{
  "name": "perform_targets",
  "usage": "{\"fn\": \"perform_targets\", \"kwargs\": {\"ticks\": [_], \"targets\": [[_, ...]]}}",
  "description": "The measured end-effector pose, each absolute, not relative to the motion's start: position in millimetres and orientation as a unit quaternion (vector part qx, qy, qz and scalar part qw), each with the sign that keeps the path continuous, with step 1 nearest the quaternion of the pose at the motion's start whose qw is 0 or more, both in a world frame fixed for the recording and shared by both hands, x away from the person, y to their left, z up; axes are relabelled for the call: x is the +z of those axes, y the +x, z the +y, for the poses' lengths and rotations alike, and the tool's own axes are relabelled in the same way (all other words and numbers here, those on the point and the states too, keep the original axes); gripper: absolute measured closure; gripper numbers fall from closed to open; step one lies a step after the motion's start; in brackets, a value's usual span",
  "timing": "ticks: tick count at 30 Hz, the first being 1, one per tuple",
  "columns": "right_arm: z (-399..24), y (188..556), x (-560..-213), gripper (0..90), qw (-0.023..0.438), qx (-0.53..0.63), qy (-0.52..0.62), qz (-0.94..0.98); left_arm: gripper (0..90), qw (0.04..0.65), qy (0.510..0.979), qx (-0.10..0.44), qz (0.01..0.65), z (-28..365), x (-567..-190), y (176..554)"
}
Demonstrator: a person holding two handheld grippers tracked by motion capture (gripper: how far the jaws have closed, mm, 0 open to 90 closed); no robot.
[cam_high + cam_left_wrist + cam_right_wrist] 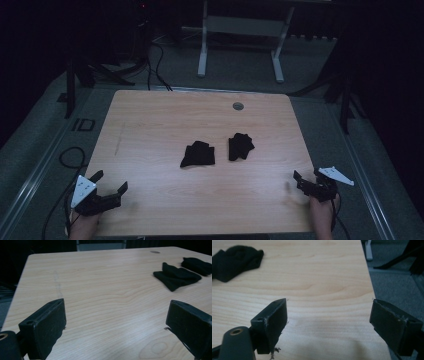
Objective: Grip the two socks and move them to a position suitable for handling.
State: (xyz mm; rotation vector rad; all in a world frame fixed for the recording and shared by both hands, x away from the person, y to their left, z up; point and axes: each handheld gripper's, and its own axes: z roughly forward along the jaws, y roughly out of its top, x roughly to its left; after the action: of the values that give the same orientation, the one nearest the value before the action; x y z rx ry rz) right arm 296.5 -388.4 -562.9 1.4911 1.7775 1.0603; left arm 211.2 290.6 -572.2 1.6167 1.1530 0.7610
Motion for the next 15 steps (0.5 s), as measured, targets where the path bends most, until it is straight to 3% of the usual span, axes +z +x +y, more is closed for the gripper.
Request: {"fn": "perform_targets", "kwargs": {"ticks": [10, 15], "targets": [[-391, 291, -557, 13.0, 0.279, 0.41, 0.541, 0.68, 3.3, 0.457, 0.681, 0.319, 0.475, 284, -570, 207], [-379, 288, -552, 13.7, 0.255, 0.406, 0.53, 0.7, 3.3, 0.498, 0.667, 0.28, 0.478, 281, -570, 204]]}}
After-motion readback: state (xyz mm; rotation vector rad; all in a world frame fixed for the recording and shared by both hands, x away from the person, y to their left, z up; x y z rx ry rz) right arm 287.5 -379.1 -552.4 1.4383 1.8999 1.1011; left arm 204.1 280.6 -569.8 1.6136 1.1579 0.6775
